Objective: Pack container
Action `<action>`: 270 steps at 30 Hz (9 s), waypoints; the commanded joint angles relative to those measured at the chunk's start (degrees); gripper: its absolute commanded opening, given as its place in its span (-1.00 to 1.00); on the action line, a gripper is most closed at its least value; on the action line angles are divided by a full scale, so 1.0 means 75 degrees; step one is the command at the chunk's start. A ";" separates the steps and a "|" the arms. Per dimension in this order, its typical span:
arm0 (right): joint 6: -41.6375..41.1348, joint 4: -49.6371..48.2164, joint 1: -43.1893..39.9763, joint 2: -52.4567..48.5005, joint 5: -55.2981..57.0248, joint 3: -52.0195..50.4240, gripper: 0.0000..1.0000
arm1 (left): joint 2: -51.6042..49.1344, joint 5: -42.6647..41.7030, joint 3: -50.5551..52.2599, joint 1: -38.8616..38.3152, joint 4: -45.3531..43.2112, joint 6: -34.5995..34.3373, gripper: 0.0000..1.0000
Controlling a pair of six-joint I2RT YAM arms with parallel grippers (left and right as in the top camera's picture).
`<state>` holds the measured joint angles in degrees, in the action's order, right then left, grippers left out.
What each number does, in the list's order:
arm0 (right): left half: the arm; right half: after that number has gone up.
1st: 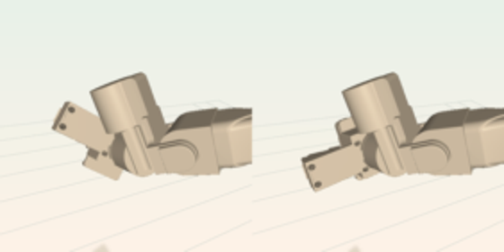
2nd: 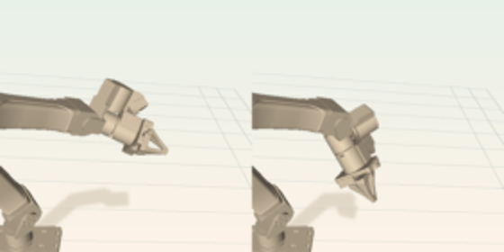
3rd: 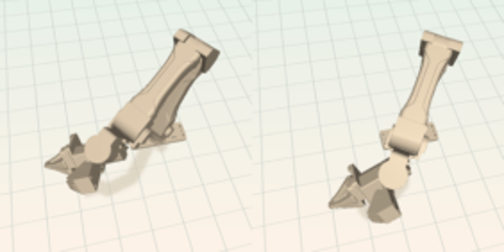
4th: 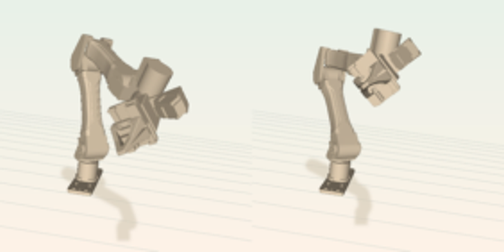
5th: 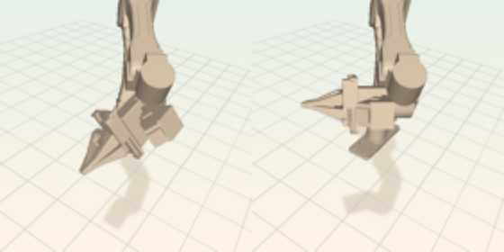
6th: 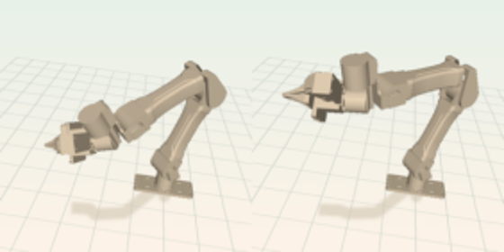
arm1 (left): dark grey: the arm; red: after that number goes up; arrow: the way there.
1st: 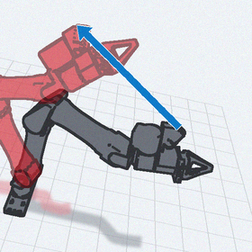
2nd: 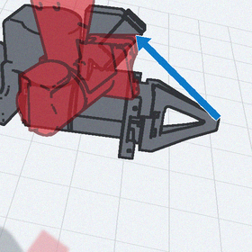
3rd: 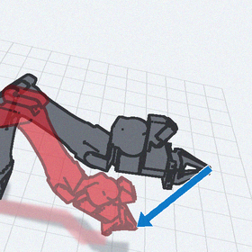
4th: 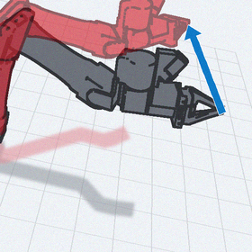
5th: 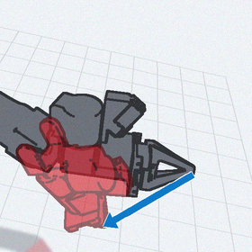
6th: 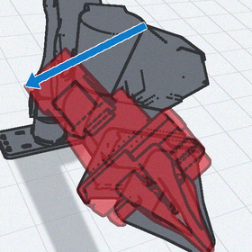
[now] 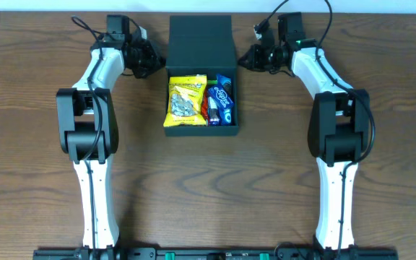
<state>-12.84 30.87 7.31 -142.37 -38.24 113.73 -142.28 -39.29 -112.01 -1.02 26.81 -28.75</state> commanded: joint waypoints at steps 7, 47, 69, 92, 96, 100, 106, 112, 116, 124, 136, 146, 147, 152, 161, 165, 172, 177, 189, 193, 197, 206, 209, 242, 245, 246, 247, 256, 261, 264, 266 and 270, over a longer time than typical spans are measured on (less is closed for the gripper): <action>-0.0047 0.0172 0.0207 -0.0108 -0.0775 0.0122 -0.98 | -0.0102 -0.0565 -0.0239 -0.0119 0.0052 -0.0146 -0.88; 0.4500 0.2876 0.0102 0.2859 -0.1906 0.0356 -0.97 | 0.0431 0.0061 -0.5840 -0.0469 0.7181 0.5062 -0.88; 0.1702 0.5074 0.0286 0.3483 0.2582 -0.0679 -0.97 | 0.1609 0.3302 -0.5770 -0.0358 0.9296 0.4266 -0.88; 0.0924 0.2005 0.0487 0.3465 0.2241 -0.3238 -0.98 | 0.5939 0.3235 -0.0842 0.0052 0.7909 0.4657 -0.88; 0.0991 0.1609 0.0525 0.3465 0.2136 -0.3238 -0.98 | 0.6473 0.3054 0.1556 0.0047 0.6819 0.4707 -0.88; 0.1096 0.1110 0.0679 0.3378 0.1909 -0.3238 -0.98 | 0.6738 0.2830 0.3136 0.0050 0.6245 0.4864 -0.88; 0.1096 0.0539 0.0912 0.3072 0.1862 -0.3238 -0.97 | 0.7254 0.2841 0.4517 0.0052 0.5913 0.4928 -0.88; 0.1105 0.0064 0.0927 0.2996 0.1865 -0.3238 -0.97 | 0.8489 0.2830 0.5578 0.0230 0.5520 0.4916 -0.88; 0.1332 -0.0157 0.0930 0.2993 0.1859 -0.3238 -0.97 | 0.9168 0.2836 0.5866 0.0344 0.5458 0.4858 -0.88; 0.1652 -0.0143 0.0734 0.3013 0.1868 -0.3220 -0.98 | 0.9133 0.2862 0.6475 0.0487 0.3337 0.4226 -0.88; 0.1367 0.1011 -0.0283 0.3182 0.1617 -0.3220 -0.97 | 0.5791 0.0985 0.6461 0.0472 -0.0189 0.2970 -0.88; 0.1553 0.1122 -0.0350 0.3182 0.1466 -0.3220 -0.97 | 0.4529 0.0493 0.6196 0.0111 -0.1906 0.1722 -0.88; 0.1550 0.1122 -0.0353 0.3182 0.1469 -0.3220 -0.97 | 0.4465 0.0495 0.6102 0.0026 -0.1926 0.1658 -0.88; 0.1553 0.1116 -0.0367 0.3182 0.1472 -0.3220 -0.97 | 0.4328 0.0498 0.5890 -0.0391 -0.1976 0.1440 -0.88; 0.1553 0.1139 -0.0382 0.3182 0.1472 -0.3220 -0.97 | 0.4255 0.0519 0.5890 -0.0624 -0.1929 0.1364 -0.88; 0.1553 0.1142 -0.0382 0.3182 0.1472 -0.3220 -0.97 | 0.4255 0.0522 0.5890 -0.0731 -0.1964 0.1233 -0.88; 0.1580 0.1180 -0.0449 0.3182 0.1472 -0.3220 -0.98 | 0.4255 0.0857 0.5890 -0.0906 -0.1772 0.1230 -0.88; 0.2139 0.1862 -0.0632 0.3567 0.1475 -0.3165 -0.98 | 0.4613 0.0901 0.5490 -0.0391 0.0204 0.2107 -0.88; 0.2527 0.4162 -0.1029 0.7836 0.1518 -0.3940 -0.97 | 1.0742 0.2267 0.6044 -0.0166 0.4144 0.3529 -0.88; 0.2081 0.4138 -0.0527 1.0657 0.1411 -0.6385 -0.97 | 1.4015 0.2267 0.6886 -0.0166 0.5304 0.3494 -0.88; 0.1530 0.4167 -0.0195 1.2968 0.1411 -0.7927 -0.97 | 1.5612 0.2238 0.7140 -0.0166 0.6006 0.2984 -0.89; -0.0102 0.4392 -0.0114 1.6961 0.1413 -0.9017 0.99 | 1.6638 0.2244 0.7338 -0.0166 0.6336 0.2363 0.90; -0.1180 0.4412 -0.0114 1.7255 0.1405 -0.9020 0.99 | 1.6638 0.2238 0.7338 -0.0166 0.6464 0.2218 0.90; -0.1795 0.4433 -0.0114 1.7247 0.1416 -0.9020 0.99 | 1.8847 0.4762 1.2115 0.0953 0.1801 0.3520 0.91; -0.1795 0.4433 -0.0114 1.7247 0.1416 -0.9020 0.98 | 1.8943 0.4873 1.2831 0.0947 0.1110 0.3523 0.90; -0.1795 0.4433 -0.0114 1.7247 0.1416 -0.9020 0.98 | 1.8943 0.4873 1.3021 0.0947 0.0895 0.3523 0.90; -0.1795 0.4433 -0.0114 1.7247 0.1416 -0.9020 0.98 | 1.8943 0.4878 1.3190 0.0947 0.0685 0.3523 0.90; -0.1795 0.4433 -0.0114 1.7247 0.1416 -0.9020 0.99 | 1.8943 0.4896 1.4044 0.0854 -0.0565 0.3494 0.90; -0.1795 0.4433 -0.0114 1.7247 0.1416 -0.9020 0.99 | 1.8940 0.4896 1.4044 0.0810 -0.0562 0.3494 0.90; -0.1795 0.4433 -0.0114 1.7247 0.1416 -0.9020 0.99 | 1.8937 0.4896 1.4044 0.0810 -0.0562 0.3494 0.91; -0.1795 0.4433 -0.0114 1.7247 0.1416 -0.9020 0.99 | 1.8937 0.4899 1.4044 0.0810 -0.0562 0.3494 0.90; -0.1795 0.4433 -0.0114 1.7247 0.1416 -0.9020 0.99 | 1.8937 0.4899 1.4044 0.0810 -0.0560 0.3494 0.90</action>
<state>-25.52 64.07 5.65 -13.21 -27.42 46.26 -0.73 -3.38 -7.94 5.34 22.83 -3.09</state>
